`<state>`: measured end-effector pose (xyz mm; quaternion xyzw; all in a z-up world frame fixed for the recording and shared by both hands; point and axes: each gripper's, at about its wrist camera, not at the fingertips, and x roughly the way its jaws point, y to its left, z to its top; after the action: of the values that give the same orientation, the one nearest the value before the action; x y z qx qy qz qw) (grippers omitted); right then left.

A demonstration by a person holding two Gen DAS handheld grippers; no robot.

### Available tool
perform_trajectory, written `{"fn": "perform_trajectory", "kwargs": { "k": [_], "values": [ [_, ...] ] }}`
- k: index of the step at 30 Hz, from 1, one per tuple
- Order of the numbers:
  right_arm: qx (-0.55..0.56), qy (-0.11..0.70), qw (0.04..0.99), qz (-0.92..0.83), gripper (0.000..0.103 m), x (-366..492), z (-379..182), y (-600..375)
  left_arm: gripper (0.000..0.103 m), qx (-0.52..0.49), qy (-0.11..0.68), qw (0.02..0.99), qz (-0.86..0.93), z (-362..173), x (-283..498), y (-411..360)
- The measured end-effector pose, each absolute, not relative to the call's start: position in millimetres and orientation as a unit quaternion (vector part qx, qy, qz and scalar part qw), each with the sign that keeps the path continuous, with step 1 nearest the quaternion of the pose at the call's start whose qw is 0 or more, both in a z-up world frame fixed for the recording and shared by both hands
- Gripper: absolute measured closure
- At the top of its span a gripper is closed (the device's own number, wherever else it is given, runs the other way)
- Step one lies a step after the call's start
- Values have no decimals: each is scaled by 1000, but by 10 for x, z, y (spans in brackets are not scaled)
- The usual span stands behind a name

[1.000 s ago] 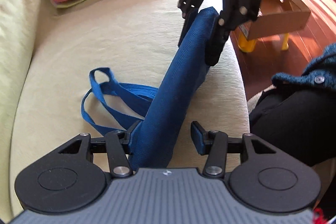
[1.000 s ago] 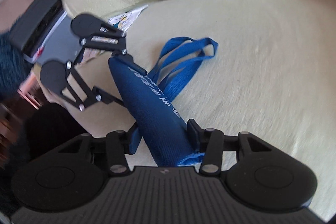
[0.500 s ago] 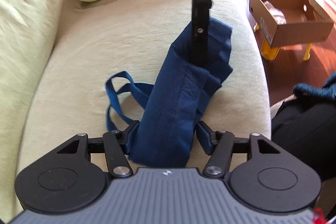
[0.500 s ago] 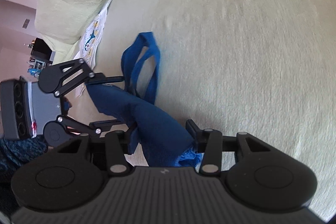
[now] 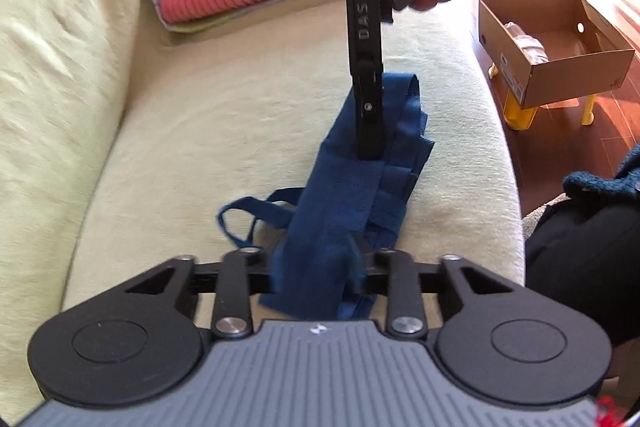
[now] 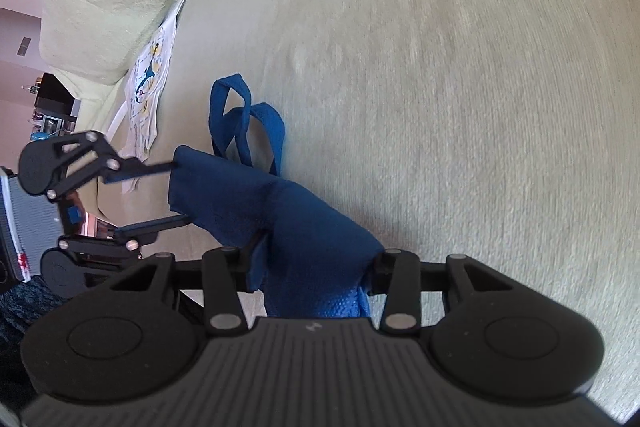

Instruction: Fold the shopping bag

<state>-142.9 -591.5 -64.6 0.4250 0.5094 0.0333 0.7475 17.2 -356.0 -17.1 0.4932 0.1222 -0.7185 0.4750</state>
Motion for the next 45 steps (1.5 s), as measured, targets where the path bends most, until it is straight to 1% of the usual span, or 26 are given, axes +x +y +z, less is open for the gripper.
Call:
{"fn": "perform_trajectory", "kwargs": {
  "k": [6, 9, 11, 13, 17, 19, 22, 24, 28, 29, 32, 33, 34, 36, 40, 41, 45],
  "values": [
    [418, 508, 753, 22, 66, -1342, -644, -5930, 75, 484, 151, 483, -714, -282, 228, -3669],
    [423, 484, 766, 1, 66, -1389, -625, -5900, 75, 476, 159, 493, -710, -311, 242, -3691],
    [422, 447, 788, -27, 64, -1493, -588, -5825, 74, 470, 165, 499, -710, -317, 262, -3693],
    [420, 393, 815, -72, 63, -1647, -562, -5683, 74, 468, 167, 502, -708, -321, 261, -3696],
    [400, 288, 849, -190, 55, -1993, -495, -5287, 74, 474, 166, 502, -704, -323, 248, -3717],
    [385, 243, 853, -253, 55, -2171, -424, -5068, 74, 477, 166, 501, -703, -320, 249, -3732],
    [387, 200, 839, -325, 55, -2414, -304, -4802, 74, 480, 165, 500, -702, -318, 247, -3744],
    [404, 200, 829, -332, 54, -2500, -277, -4698, 74, 481, 167, 501, -700, -313, 245, -3747],
    [475, 204, 810, -278, 60, -2401, -399, -4472, 74, 482, 167, 503, -698, -320, 239, -3745],
    [479, 201, 811, -271, 63, -2320, -436, -4405, 74, 481, 168, 504, -697, -321, 242, -3745],
    [466, 182, 823, -269, 70, -2108, -512, -4324, 74, 478, 172, 508, -695, -322, 249, -3749],
    [460, 184, 824, -274, 73, -2065, -531, -4344, 74, 477, 173, 511, -694, -323, 249, -3753],
    [451, 193, 823, -286, 82, -2011, -552, -4378, 74, 476, 175, 514, -692, -326, 248, -3763],
    [427, 209, 828, -296, 86, -1951, -551, -4391, 75, 472, 180, 520, -688, -328, 246, -3783],
    [387, 239, 840, -295, 89, -1867, -533, -4408, 83, 472, 185, 533, -677, -331, 197, -3807],
    [383, 243, 842, -293, 90, -1869, -534, -4424, 92, 471, 188, 536, -675, -331, 185, -3811],
    [351, 250, 859, -277, 95, -1815, -532, -4536, 98, 466, 191, 556, -661, -353, 134, -3835]
  ]
}}
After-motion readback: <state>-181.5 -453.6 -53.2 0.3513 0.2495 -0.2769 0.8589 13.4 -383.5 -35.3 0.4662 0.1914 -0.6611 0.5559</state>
